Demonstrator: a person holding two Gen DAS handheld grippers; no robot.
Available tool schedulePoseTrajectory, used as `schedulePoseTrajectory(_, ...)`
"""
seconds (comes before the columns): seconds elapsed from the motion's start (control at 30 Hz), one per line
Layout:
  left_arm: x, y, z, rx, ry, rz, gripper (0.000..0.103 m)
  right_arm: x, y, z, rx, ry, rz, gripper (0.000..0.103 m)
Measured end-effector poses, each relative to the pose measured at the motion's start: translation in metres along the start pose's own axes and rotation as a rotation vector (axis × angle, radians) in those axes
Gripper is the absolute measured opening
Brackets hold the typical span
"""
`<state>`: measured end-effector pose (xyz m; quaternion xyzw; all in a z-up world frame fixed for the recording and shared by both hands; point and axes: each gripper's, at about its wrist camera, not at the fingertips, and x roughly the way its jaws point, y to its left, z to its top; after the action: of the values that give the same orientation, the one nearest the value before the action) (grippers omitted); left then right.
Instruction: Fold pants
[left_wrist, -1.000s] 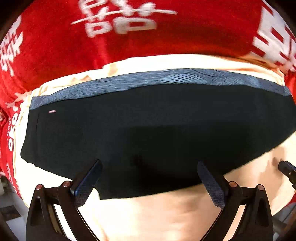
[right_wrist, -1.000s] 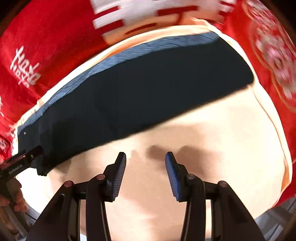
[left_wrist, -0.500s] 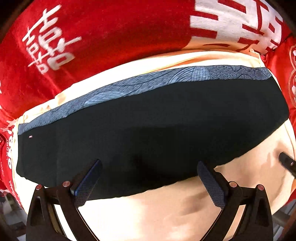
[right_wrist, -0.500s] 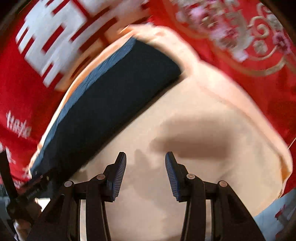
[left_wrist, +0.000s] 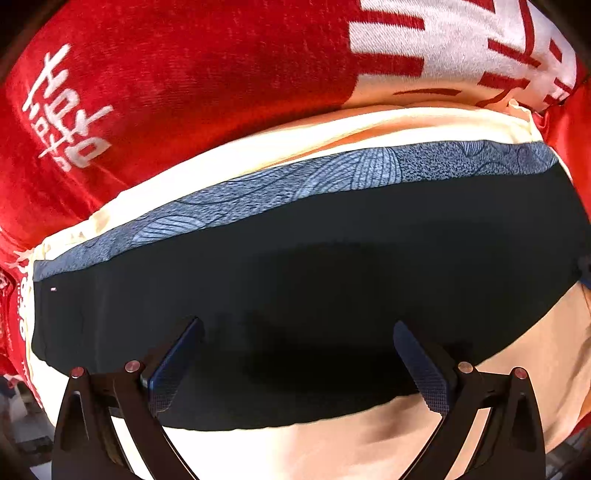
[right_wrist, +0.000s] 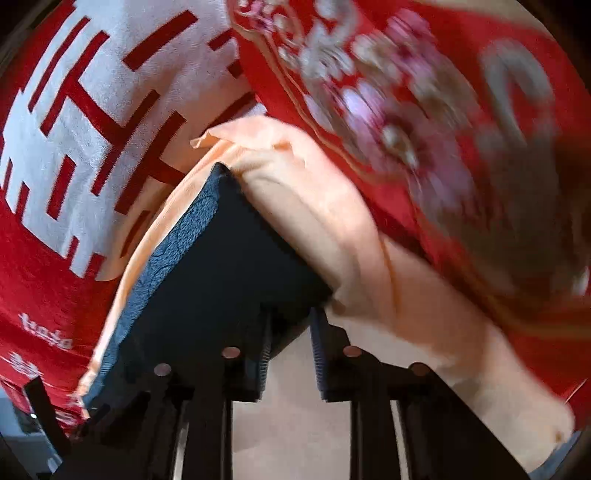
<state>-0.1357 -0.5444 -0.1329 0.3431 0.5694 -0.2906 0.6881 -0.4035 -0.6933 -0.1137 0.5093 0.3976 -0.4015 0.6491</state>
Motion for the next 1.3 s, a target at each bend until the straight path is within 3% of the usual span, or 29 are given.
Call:
schedulePoseTrajectory(0.13, 0.009, -0.008, 0.003, -0.007, 0.014, 0.01, 0.103, 0.011, 0.017, 0.004, -0.1, -0.017, -0.068, 0.018)
schedulePoseTrajectory(0.2, 0.009, -0.008, 0.004, -0.013, 0.014, 0.01, 0.103, 0.012, 0.014, 0.002, -0.088, -0.013, -0.068, 0.018)
schedulePoseTrajectory(0.3, 0.008, -0.01, 0.004, -0.009, 0.015, 0.013, 0.103, 0.001, 0.007, -0.004, -0.073, -0.004, -0.056, 0.029)
schedulePoseTrajectory(0.5, 0.016, -0.003, 0.004, -0.024, 0.019, 0.009, 0.103, -0.011, -0.012, -0.031, -0.022, 0.079, 0.1, 0.032)
schedulePoseTrajectory(0.67, 0.019, -0.003, 0.004, -0.023, 0.021, 0.007, 0.103, -0.001, -0.016, -0.044, 0.021, 0.093, 0.231, 0.032)
schedulePoseTrajectory(0.83, 0.024, -0.001, 0.004, -0.021, 0.022, 0.004, 0.103, 0.014, -0.021, -0.045, 0.101, 0.11, 0.299, 0.034)
schedulePoseTrajectory(1.3, 0.03, 0.002, 0.003, -0.002, 0.0, -0.003, 0.103, 0.035, -0.03, -0.038, 0.253, -0.009, 0.442, 0.035)
